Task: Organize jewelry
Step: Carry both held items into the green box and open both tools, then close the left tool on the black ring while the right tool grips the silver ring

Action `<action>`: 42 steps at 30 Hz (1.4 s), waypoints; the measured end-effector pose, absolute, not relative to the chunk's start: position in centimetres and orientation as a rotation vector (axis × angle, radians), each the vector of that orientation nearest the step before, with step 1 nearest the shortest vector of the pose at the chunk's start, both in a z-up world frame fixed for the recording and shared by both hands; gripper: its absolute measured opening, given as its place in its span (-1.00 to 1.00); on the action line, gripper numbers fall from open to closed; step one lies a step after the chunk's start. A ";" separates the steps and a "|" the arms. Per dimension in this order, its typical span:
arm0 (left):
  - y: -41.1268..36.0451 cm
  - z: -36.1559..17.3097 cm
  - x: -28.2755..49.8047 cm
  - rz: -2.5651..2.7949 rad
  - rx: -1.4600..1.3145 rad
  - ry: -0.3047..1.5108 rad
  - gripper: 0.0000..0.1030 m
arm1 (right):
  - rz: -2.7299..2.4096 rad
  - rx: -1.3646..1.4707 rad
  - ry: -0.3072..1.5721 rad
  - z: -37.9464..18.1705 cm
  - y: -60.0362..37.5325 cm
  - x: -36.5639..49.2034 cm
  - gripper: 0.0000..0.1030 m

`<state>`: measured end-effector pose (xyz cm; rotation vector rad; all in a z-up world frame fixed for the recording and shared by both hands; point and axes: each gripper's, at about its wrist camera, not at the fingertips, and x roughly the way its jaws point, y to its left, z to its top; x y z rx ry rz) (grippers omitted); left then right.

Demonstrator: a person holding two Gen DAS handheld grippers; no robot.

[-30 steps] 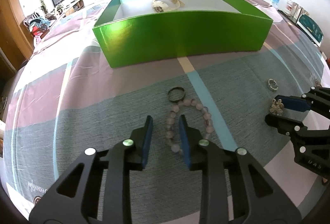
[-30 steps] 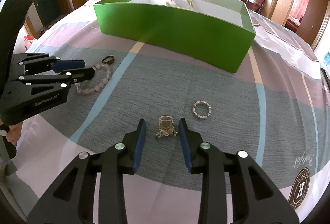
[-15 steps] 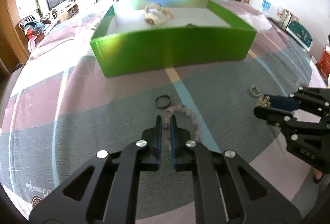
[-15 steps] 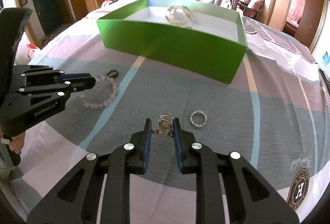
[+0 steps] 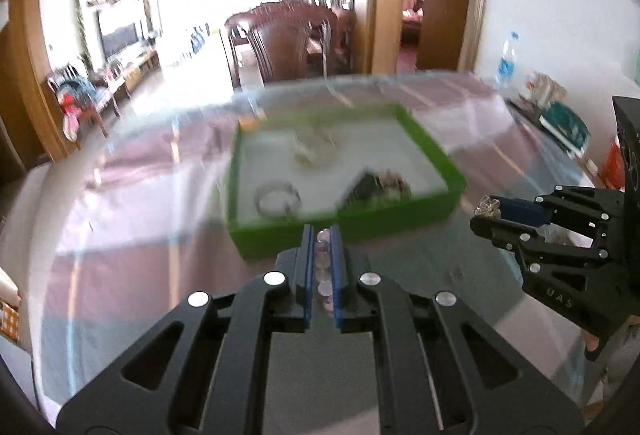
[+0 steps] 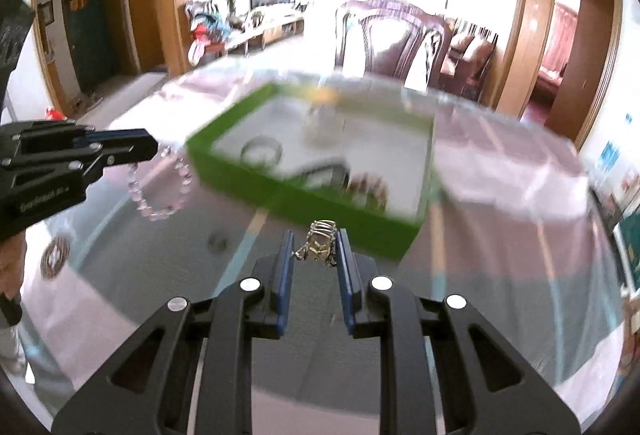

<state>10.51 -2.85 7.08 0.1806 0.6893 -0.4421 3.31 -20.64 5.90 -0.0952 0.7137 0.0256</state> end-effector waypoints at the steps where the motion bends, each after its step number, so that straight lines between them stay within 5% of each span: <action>1: -3.0 7.5 11.1 -0.437 0.175 0.683 -0.84 | 0.020 -0.088 0.712 6.1 -20.9 4.2 -0.59; 12: -5.3 4.3 21.4 -0.367 0.078 0.779 -0.84 | -0.040 0.004 0.822 1.4 -23.1 13.8 -0.59; 14: -5.7 3.6 21.8 -0.385 0.078 0.774 -0.72 | -0.042 0.020 0.812 1.3 -23.3 13.9 -0.38; 15: -5.7 3.5 21.8 -0.387 0.076 0.769 -0.61 | -0.042 0.032 0.805 1.4 -23.5 13.7 -0.04; 16: -5.6 3.5 21.8 -0.384 0.073 0.770 -0.28 | -0.045 0.051 0.788 1.8 -23.7 13.1 0.16; 17: -5.3 3.6 21.4 -0.384 0.062 0.769 -0.16 | -0.042 0.059 0.774 2.2 -23.8 12.4 0.17; 23: -4.4 2.8 18.0 -0.379 0.124 0.807 -0.11 | -0.026 -0.009 0.801 3.2 -23.8 6.9 0.17; 33: -4.6 -4.6 12.9 -0.436 0.206 0.974 -0.01 | 0.026 -0.028 1.005 -3.7 -23.0 1.7 0.16; 37: -4.7 -5.7 12.6 -0.448 0.205 0.976 0.01 | 0.007 -0.043 1.028 -4.9 -23.0 2.2 -0.14; 42: -4.9 -6.9 12.9 -0.456 0.212 0.993 0.01 | -0.021 -0.030 0.981 -4.9 -23.6 2.2 -0.21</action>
